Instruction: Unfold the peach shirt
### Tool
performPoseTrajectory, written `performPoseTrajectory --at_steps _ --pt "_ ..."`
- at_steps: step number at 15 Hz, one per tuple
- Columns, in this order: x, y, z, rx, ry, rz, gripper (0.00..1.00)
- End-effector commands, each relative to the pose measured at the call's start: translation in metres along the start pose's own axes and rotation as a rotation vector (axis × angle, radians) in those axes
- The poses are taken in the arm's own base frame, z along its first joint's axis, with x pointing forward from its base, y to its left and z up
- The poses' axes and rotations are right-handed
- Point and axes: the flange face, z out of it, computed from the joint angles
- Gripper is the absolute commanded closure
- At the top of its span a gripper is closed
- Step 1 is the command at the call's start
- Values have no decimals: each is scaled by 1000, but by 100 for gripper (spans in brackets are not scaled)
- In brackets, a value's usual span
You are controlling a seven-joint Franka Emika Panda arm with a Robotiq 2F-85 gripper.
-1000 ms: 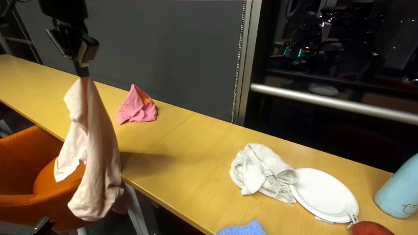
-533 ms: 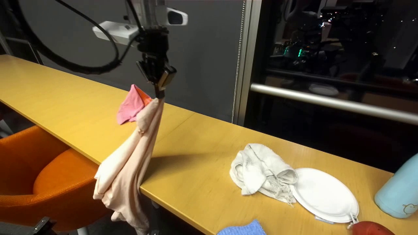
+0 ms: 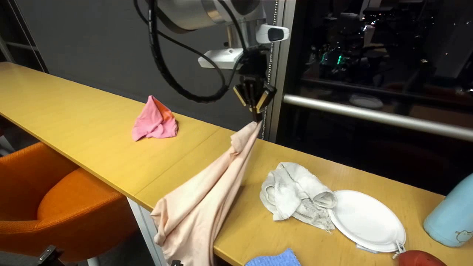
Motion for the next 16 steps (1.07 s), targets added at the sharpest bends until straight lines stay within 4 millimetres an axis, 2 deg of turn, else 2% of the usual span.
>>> performPoseTrajectory --at_steps 1,4,8,12,16 --pt "52 15 11 -116 47 77 100" --pt "76 15 29 -165 75 121 100" --pt "93 -3 20 -200 144 155 100" --pt "97 -52 -2 -81 238 191 100" --pt "76 -114 11 -21 268 183 100"
